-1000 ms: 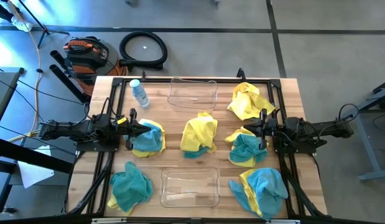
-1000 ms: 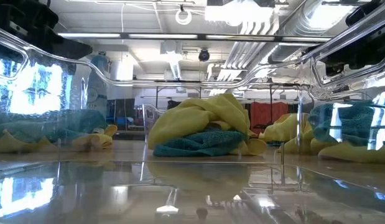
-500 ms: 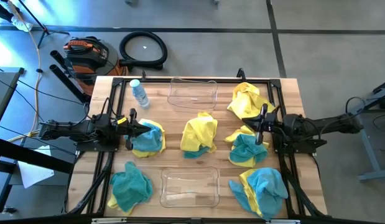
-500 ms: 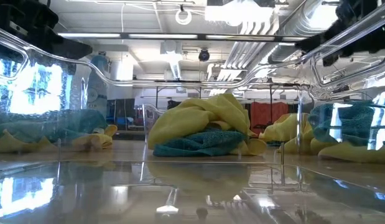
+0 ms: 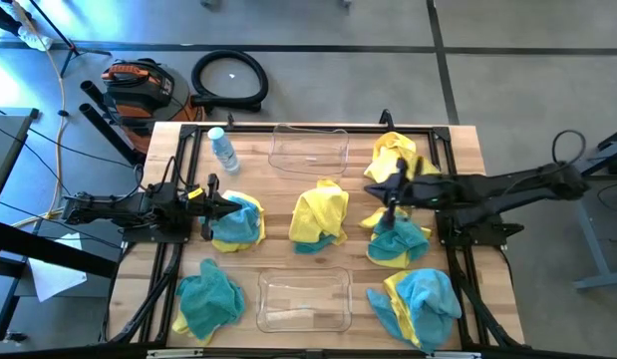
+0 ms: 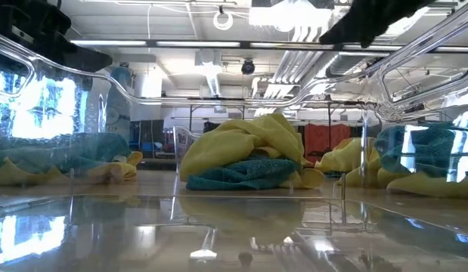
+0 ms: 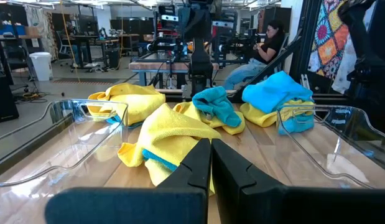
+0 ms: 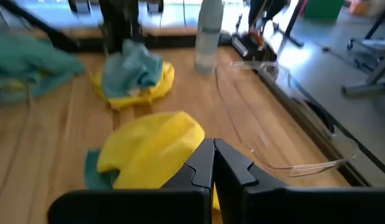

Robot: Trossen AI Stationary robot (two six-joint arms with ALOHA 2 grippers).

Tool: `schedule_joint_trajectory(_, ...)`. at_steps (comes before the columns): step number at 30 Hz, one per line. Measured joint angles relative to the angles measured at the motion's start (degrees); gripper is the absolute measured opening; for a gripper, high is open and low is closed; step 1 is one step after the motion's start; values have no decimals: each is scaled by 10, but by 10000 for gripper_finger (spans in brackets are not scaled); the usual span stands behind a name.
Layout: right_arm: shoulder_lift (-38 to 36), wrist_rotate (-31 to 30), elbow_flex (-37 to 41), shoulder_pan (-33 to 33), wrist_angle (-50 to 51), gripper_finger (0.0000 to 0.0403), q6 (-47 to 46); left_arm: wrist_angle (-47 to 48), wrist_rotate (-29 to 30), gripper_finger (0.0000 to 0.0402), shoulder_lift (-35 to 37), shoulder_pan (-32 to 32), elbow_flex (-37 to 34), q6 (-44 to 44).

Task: Sort microfiber towel by color & place in baskets
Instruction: Put the yellow towel into the bottom transparent bin

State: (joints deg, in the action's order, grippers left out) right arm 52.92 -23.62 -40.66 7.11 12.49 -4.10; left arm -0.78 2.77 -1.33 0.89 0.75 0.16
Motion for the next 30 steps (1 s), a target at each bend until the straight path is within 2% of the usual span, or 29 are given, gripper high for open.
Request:
schedule_joint_trajectory(9,194,0,-121,-2,40,6,-10,0,0,0,0,0,0,0)
schedule_joint_trajectory(17,344,1,-279,-32,151,67,-20,0,0,0,0,0,0,0)
schedule_joint_trajectory(20,390,23,-333,-46,181,91,-19,0,0,0,0,0,0,0)
schedule_joint_trajectory(25,463,69,-414,-66,253,114,-13,0,0,0,0,0,0,0)
schedule_joint_trajectory(30,531,76,-470,-74,310,129,0,0,0,0,0,0,0,0)
